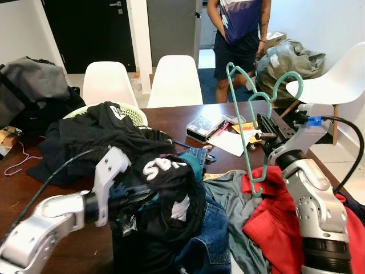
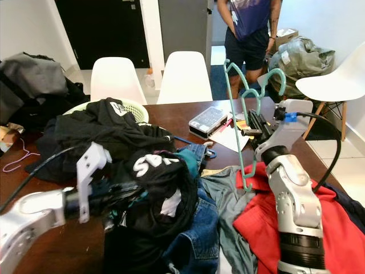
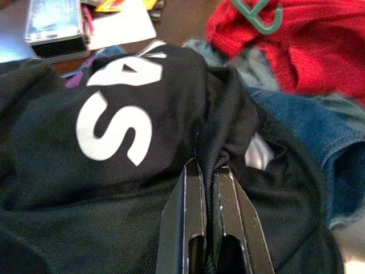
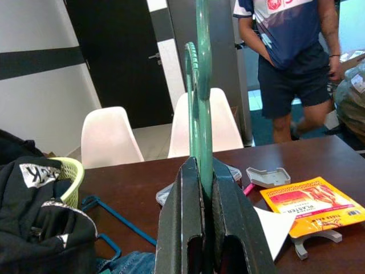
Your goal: Hang hanger
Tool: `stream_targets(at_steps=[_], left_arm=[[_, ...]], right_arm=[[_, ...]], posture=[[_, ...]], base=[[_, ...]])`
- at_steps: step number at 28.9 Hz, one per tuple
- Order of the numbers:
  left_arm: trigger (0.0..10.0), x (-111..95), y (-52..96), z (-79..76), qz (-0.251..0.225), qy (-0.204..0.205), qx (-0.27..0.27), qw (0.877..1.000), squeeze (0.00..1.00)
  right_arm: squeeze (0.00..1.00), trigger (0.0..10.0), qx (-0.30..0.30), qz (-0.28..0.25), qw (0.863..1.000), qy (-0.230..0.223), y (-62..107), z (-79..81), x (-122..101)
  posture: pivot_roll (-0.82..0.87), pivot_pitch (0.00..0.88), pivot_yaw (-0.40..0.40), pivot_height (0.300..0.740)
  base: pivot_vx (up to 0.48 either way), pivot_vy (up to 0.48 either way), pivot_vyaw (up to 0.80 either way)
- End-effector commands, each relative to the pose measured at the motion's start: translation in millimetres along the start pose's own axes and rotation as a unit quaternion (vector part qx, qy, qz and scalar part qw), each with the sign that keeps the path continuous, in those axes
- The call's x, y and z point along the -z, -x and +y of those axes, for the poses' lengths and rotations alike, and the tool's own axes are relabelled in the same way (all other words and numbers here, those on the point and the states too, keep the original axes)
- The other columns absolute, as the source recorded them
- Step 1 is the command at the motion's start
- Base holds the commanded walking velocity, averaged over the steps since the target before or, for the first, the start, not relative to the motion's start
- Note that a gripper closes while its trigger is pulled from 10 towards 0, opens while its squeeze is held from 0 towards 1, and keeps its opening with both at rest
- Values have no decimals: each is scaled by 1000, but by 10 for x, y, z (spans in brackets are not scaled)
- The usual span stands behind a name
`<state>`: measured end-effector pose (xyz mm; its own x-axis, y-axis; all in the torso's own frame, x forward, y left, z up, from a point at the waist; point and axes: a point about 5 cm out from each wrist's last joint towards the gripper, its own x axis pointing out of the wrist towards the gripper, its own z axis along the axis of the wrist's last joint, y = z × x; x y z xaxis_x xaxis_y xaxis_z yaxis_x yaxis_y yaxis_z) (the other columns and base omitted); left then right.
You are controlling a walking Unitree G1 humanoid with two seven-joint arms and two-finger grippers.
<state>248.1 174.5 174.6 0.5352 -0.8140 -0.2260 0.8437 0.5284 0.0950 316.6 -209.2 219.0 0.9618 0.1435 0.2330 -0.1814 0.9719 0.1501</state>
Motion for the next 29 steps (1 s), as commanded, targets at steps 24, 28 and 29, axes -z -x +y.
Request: stream_targets(at_steps=[24,28,29], left_arm=[[10000,-739,587,-30,-90,-39,42,994,1000],[10000,-849,646,54,-110,-57,17,992,4],[10000,-849,646,54,-110,-57,17,992,4]], right_arm=[[0,10000,-2,5,1000,-2,24,7,31],[0,10000,-2,6,1000,-2,24,11,35],[0,10000,-2,6,1000,-2,24,11,35]], posture=[[10,0,6,740],[9,0,5,740],[9,0,5,740]], base=[[0,0,0],[0,0,0],[0,0,0]])
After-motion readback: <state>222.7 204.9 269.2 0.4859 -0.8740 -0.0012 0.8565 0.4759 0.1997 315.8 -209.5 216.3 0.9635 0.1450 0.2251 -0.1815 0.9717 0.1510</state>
